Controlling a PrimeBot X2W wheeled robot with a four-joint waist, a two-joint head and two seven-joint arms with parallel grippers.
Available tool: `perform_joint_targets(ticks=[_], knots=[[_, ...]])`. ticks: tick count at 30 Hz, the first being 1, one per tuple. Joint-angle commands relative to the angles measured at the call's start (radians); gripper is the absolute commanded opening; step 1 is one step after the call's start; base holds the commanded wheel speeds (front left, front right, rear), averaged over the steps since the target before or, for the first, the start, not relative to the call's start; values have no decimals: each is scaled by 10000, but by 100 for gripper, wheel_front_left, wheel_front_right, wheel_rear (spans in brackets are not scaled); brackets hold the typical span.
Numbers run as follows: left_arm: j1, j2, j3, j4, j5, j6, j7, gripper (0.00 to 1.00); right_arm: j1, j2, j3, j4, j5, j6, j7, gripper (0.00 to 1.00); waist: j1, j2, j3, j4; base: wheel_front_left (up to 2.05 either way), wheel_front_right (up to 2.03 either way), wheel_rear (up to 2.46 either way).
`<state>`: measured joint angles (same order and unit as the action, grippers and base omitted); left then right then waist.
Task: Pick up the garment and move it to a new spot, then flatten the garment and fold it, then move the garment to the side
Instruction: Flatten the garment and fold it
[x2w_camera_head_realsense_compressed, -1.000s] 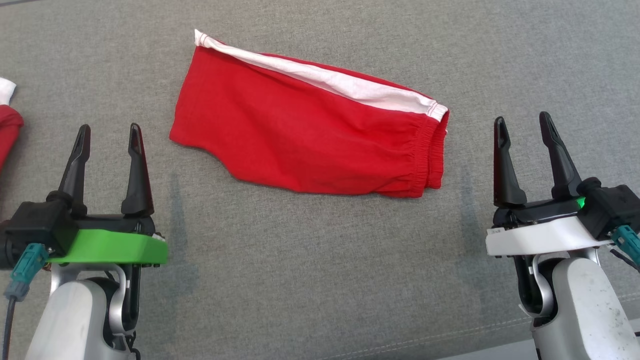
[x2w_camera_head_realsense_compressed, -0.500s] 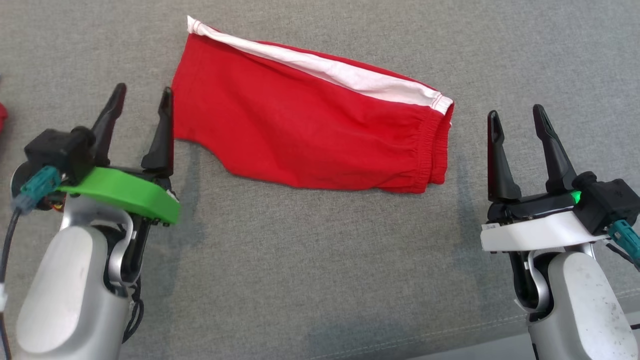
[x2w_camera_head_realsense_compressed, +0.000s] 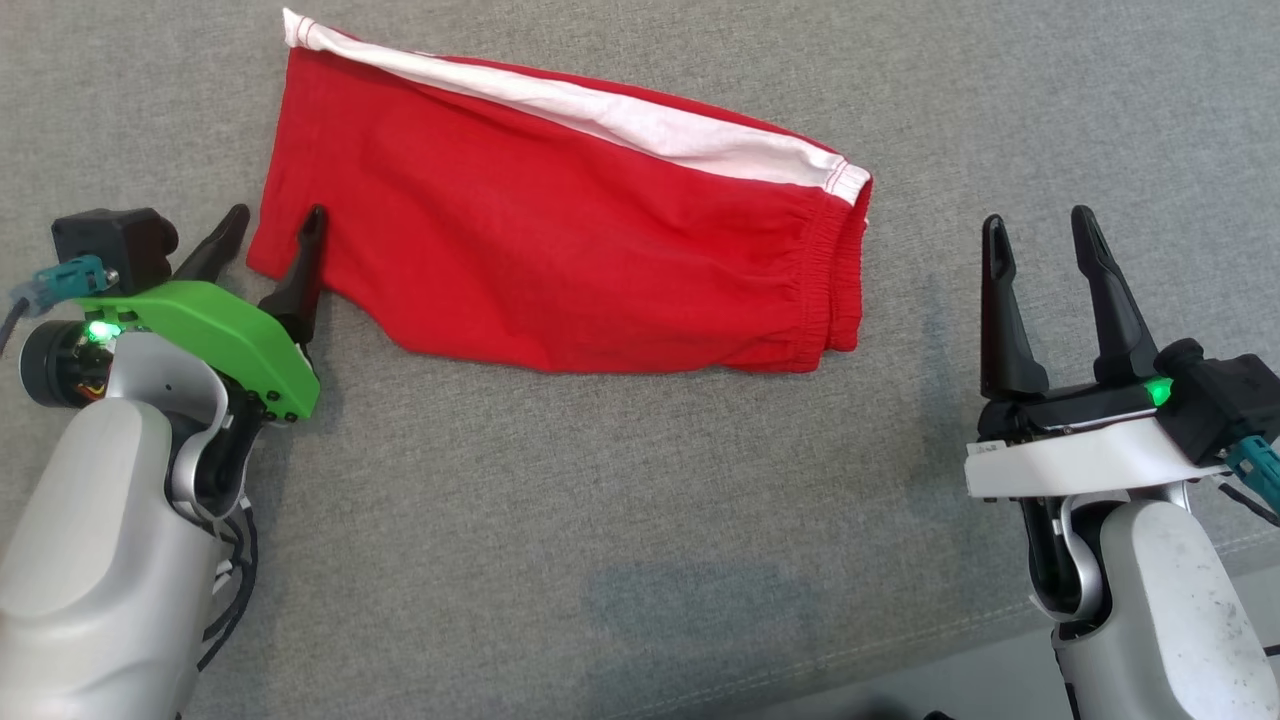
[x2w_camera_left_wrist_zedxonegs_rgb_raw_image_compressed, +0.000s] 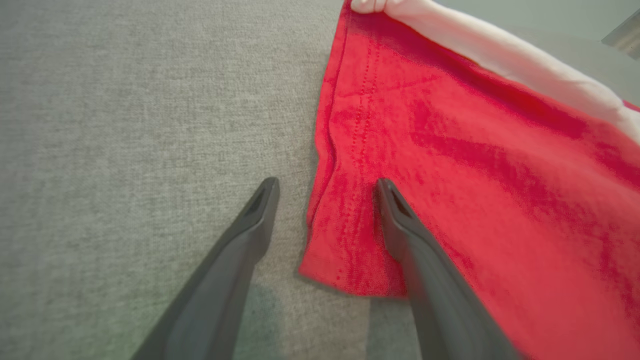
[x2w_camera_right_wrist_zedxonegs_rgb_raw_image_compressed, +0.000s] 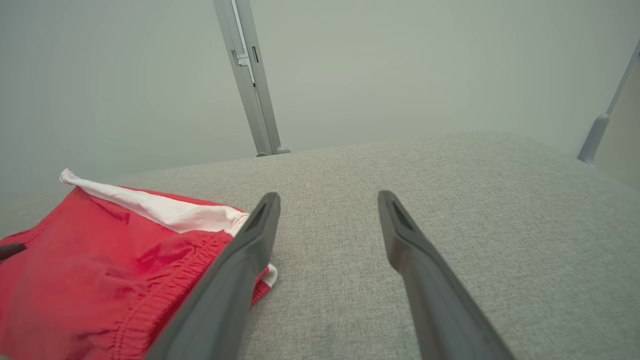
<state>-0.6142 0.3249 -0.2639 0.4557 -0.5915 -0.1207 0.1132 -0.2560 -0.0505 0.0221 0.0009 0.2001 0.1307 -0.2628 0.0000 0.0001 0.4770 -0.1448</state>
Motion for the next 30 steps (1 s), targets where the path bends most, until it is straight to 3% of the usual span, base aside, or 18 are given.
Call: perform_joint_targets(ticks=[1, 2, 3, 5, 16, 22, 30], knots=[[-155, 28, -131, 272, -219, -51, 142, 100, -99, -13, -3, -8, 111, -1, -35, 100, 0, -1, 49, -53, 0, 0, 0], [-155, 28, -131, 272, -219, -51, 142, 100, -99, -13, -3, -8, 111, -1, -35, 100, 0, -1, 49, -53, 0, 0, 0], [-176, -4, -158, 365, -345, -70, 145, 74, -105, -13, 2, -1, 156, -1, -35, 100, 0, -1, 55, -58, 0, 0, 0], [-207, -16, -253, 572, -566, -95, 205, 0, -117, -13, 27, 21, 188, -1, -35, 100, 0, -1, 54, -71, 0, 0, 0], [409, 45, -610, 501, -674, 71, -593, 0, 88, -13, -72, 146, 205, 0, -36, 100, 0, -1, -284, 30, 0, 0, 0], [2057, 12, -431, -1069, -722, 746, -1227, 0, 456, -15, -132, 261, -71, -1, -36, 100, 0, -1, -829, 388, 0, 0, 0], [3811, 234, -534, -3246, -572, 1549, -956, 0, 792, -85, -131, 377, -284, -1, -36, 100, 0, -1, -1324, 682, 0, 0, 0]])
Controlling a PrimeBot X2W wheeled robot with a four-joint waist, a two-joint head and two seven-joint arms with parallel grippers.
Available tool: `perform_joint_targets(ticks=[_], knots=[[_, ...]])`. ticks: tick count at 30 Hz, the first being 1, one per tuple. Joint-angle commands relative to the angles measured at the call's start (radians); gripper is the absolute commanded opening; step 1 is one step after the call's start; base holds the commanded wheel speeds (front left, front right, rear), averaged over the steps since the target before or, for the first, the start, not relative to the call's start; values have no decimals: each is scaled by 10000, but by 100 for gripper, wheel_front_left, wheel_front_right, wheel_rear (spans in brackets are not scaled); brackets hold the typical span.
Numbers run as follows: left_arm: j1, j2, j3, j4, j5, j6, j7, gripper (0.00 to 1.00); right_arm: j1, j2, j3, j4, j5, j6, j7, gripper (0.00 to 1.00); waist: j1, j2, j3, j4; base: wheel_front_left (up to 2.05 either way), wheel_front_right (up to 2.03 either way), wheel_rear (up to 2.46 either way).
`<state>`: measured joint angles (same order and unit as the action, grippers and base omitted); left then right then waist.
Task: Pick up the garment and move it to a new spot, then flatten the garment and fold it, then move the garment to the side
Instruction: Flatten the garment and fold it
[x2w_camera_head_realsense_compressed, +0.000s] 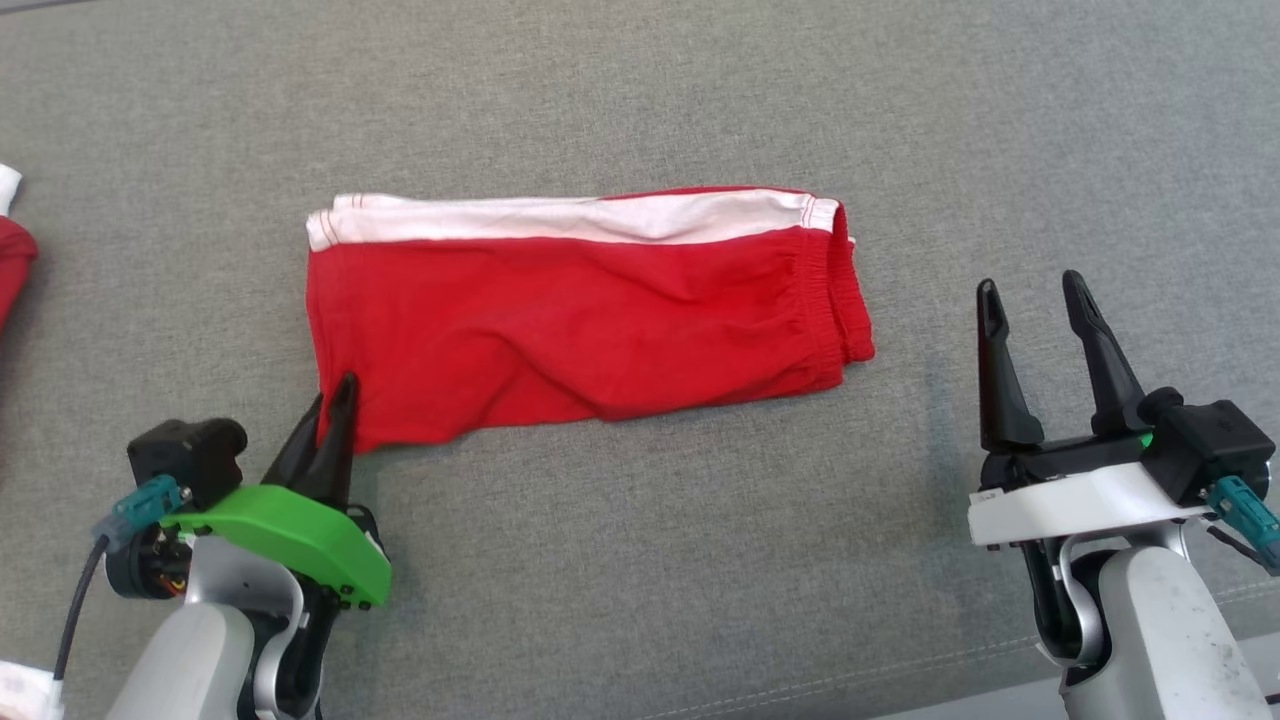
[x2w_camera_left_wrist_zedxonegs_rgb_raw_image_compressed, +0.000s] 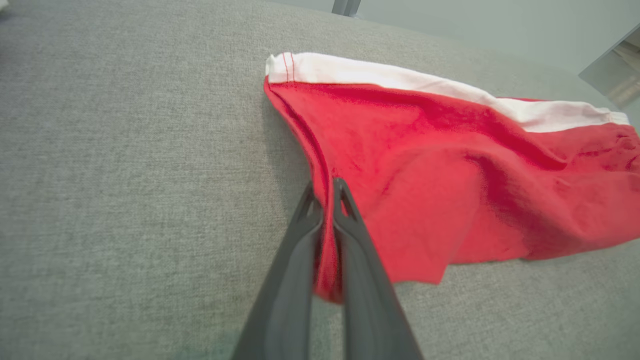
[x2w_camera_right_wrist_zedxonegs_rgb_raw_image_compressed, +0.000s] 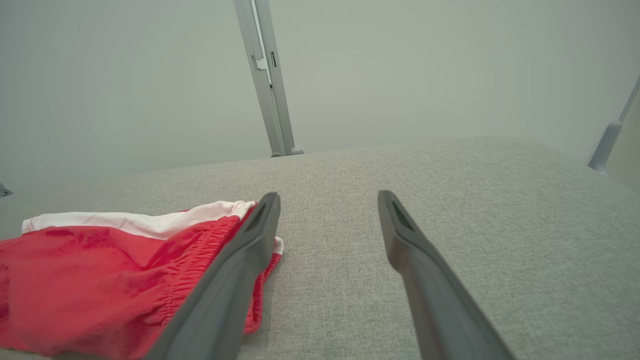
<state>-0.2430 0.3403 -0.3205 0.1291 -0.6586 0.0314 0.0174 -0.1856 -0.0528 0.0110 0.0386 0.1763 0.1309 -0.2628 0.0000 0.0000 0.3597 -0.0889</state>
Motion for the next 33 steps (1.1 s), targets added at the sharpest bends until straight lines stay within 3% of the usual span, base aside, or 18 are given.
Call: perform_joint_targets(ticks=[1, 5, 6, 7, 17, 22, 33], knots=[[243, 91, 15, -237, 111, 129, 47, 0, 131, -65, -64, -11, -54, -3, -36, 100, 0, 0, -199, 176, 0, 0, 0], [682, 76, -44, -814, 37, 491, 385, 0, 190, -71, -55, 28, -55, -3, -36, 100, 0, 0, -276, 217, 0, 0, 0], [735, 44, -58, -904, 16, 556, 440, 37, 185, -81, -34, 49, -52, -3, -36, 100, 0, 0, -288, 217, 0, 0, 0], [792, 38, -55, -989, 30, 624, 470, 100, 171, -87, -12, 76, -48, -3, -36, 100, 0, 0, -302, 211, 0, 0, 0], [943, -320, 556, -1723, 674, 1344, -1500, 100, 27, -154, 19, 135, -279, -1, 9, 100, 0, 0, -557, 239, 0, 0, 0], [695, -133, 792, -1997, 1532, 1679, -2438, 100, 18, -216, -55, 44, -520, -3, 202, 100, 0, 0, -825, 336, 0, 0, 0], [1416, 420, 761, -2250, 2360, 1960, -2559, 100, 382, -336, 104, 20, -729, -3, 711, 100, 0, 0, -1323, 401, 0, 0, 0]])
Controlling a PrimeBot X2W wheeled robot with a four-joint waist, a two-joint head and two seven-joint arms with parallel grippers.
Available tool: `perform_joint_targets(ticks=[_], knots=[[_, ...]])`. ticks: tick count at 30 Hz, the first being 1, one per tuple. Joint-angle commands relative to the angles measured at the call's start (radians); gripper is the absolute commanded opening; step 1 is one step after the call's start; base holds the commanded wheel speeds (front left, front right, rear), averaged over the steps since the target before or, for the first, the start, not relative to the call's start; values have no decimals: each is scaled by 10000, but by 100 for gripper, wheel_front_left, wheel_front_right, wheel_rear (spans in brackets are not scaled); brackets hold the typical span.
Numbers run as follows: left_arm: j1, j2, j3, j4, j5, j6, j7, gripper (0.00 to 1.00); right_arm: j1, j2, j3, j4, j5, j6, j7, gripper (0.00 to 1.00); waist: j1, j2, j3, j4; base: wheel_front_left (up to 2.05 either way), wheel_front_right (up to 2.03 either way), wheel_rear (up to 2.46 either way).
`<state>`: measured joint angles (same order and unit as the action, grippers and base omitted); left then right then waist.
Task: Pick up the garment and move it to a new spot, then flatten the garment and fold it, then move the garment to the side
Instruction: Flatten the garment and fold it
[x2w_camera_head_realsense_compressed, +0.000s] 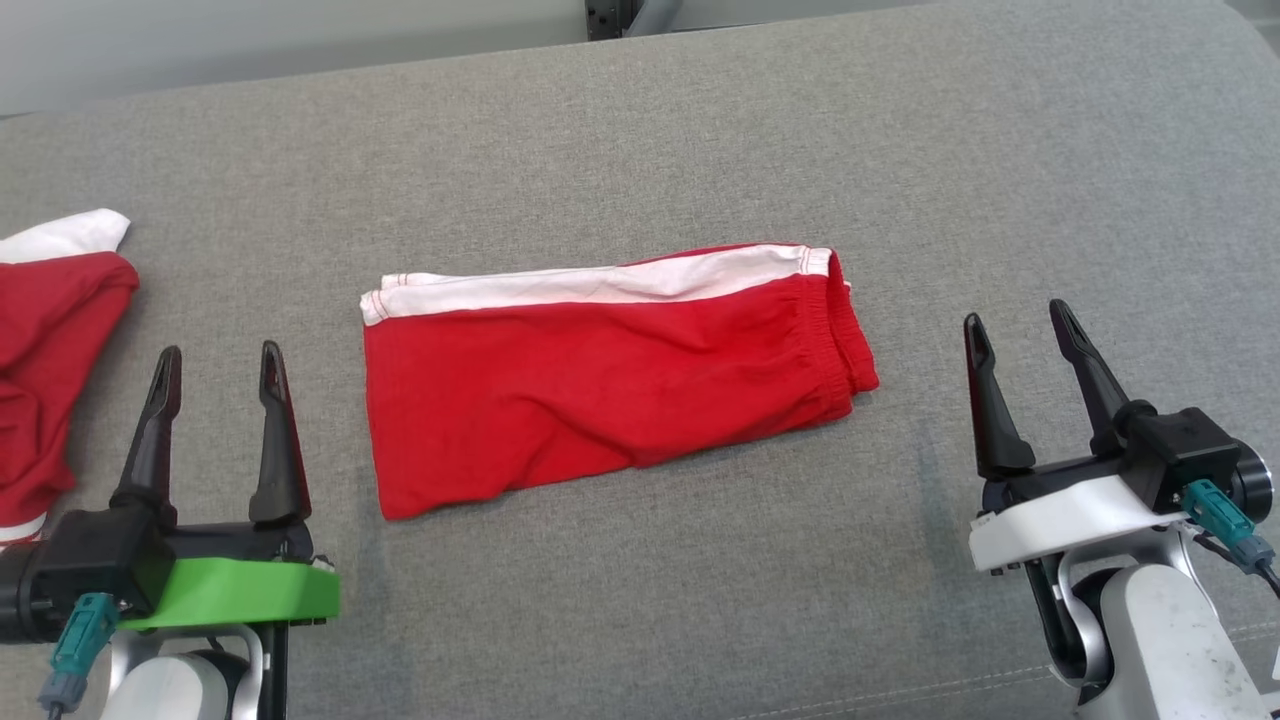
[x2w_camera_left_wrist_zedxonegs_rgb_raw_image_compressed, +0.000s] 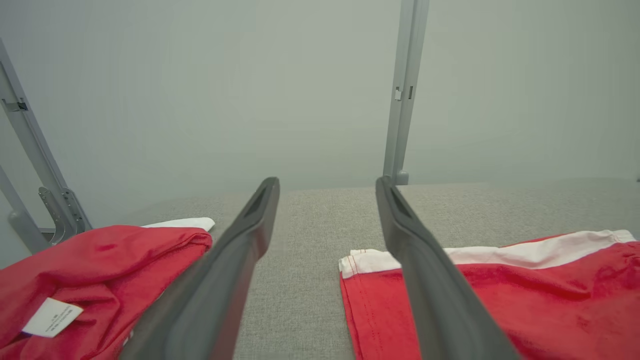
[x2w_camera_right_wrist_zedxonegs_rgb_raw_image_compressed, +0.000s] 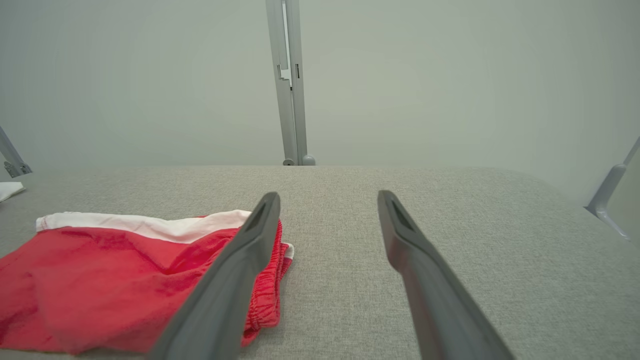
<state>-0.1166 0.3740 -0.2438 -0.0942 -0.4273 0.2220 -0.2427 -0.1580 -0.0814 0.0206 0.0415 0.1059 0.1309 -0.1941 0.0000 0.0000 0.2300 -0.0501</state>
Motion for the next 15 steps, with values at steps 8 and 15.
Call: perform_joint_targets(ticks=[8, 15], knots=[[161, 80, -95, -119, 23, 117, 174, 100, 112, -99, -61, -60, 41, -3, 128, 100, 0, 0, 42, 131, 0, 0, 0], [-121, 54, -188, -96, -6, 21, 174, 100, -299, -184, 39, 112, 58, -3, 265, 100, 0, 0, 213, 365, 0, 0, 0]])
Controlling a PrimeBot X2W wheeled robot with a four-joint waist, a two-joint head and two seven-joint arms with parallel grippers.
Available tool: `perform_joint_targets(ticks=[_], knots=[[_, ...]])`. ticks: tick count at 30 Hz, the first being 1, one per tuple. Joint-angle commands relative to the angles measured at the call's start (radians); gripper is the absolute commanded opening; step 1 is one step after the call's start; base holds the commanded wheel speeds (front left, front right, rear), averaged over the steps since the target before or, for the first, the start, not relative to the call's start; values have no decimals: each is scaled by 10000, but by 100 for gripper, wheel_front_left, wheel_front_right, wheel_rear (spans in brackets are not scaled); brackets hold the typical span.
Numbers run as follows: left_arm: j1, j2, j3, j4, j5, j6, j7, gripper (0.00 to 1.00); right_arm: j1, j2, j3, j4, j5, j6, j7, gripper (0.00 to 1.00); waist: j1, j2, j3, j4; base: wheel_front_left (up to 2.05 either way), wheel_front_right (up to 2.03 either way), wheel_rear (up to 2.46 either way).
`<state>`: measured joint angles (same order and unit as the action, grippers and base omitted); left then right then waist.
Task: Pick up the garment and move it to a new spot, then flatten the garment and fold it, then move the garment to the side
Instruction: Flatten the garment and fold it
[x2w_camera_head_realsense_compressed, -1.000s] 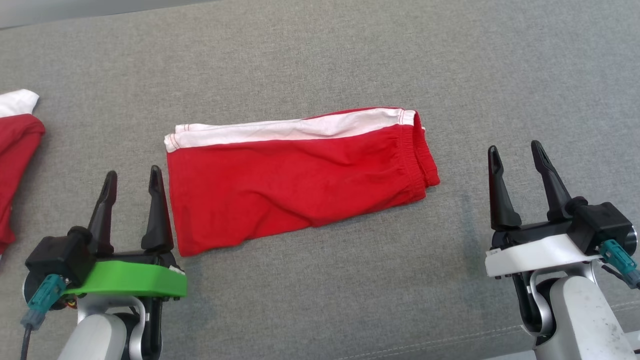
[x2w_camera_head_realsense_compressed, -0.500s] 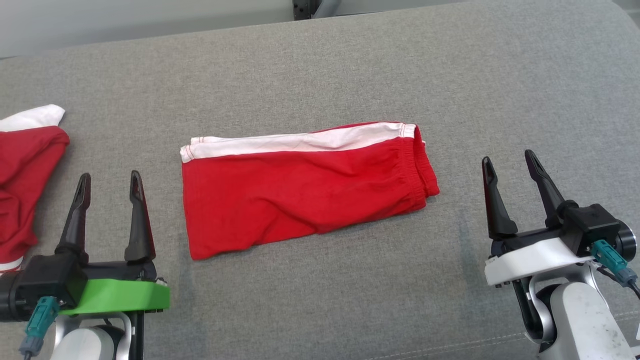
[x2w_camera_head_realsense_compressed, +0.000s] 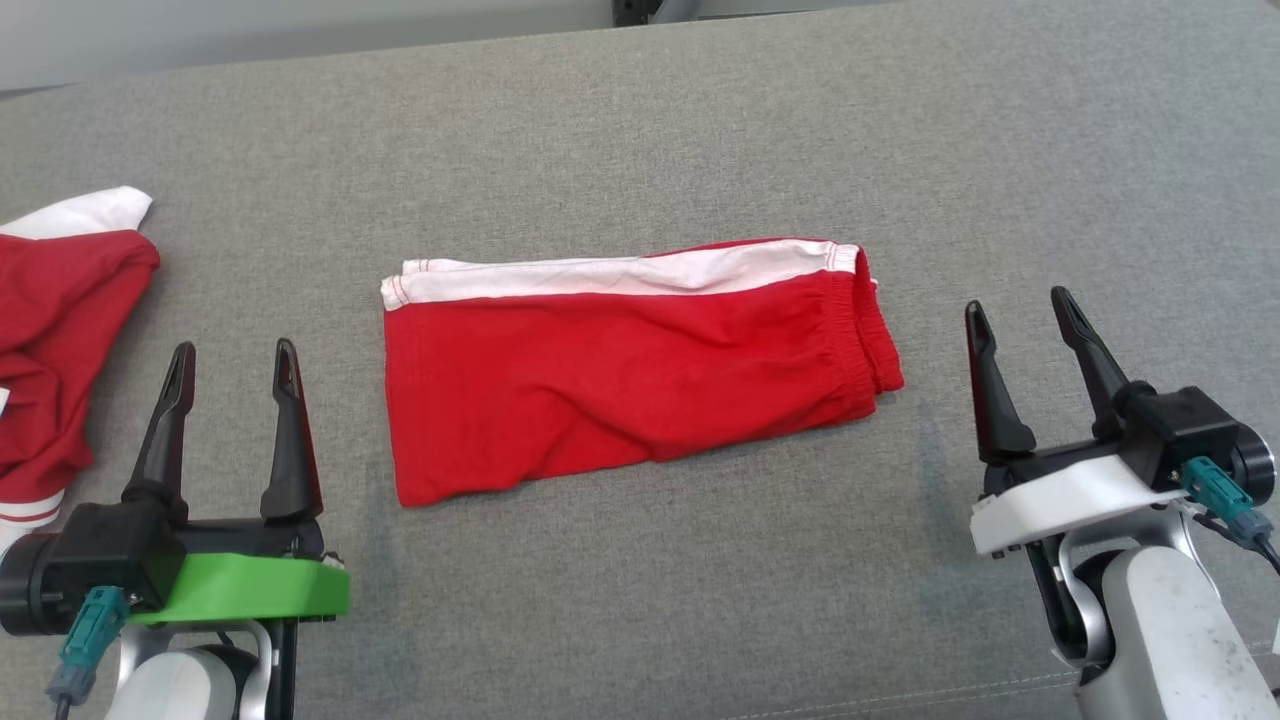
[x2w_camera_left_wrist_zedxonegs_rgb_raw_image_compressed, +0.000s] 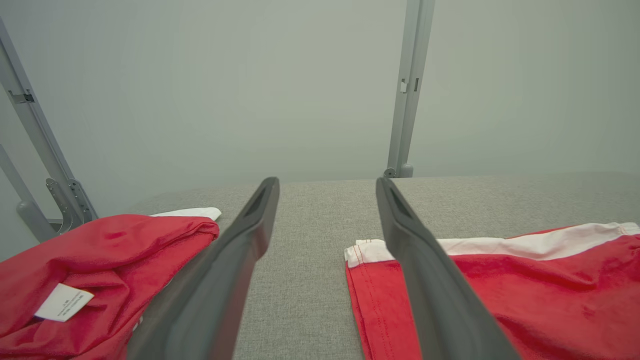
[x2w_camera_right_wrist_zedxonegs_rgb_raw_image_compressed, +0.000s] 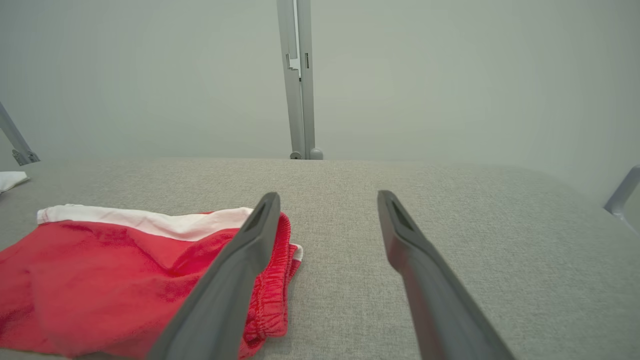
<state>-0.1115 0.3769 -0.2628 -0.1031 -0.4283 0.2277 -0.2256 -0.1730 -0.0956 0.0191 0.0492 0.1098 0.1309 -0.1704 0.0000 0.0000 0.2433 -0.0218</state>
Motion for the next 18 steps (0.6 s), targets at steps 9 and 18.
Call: perform_joint_targets(ticks=[9, 18], knots=[[-776, -163, -172, 80, 75, -215, -140, 100, -1381, -122, 1221, 1475, 409, -3, 291, 100, 0, 0, 708, 545, 0, 0, 0], [-1124, -335, -341, 405, 120, -395, -239, 100, -2108, -248, 1302, 3609, 805, -3, 140, 100, 0, 0, 1045, 747, 0, 0, 0]])
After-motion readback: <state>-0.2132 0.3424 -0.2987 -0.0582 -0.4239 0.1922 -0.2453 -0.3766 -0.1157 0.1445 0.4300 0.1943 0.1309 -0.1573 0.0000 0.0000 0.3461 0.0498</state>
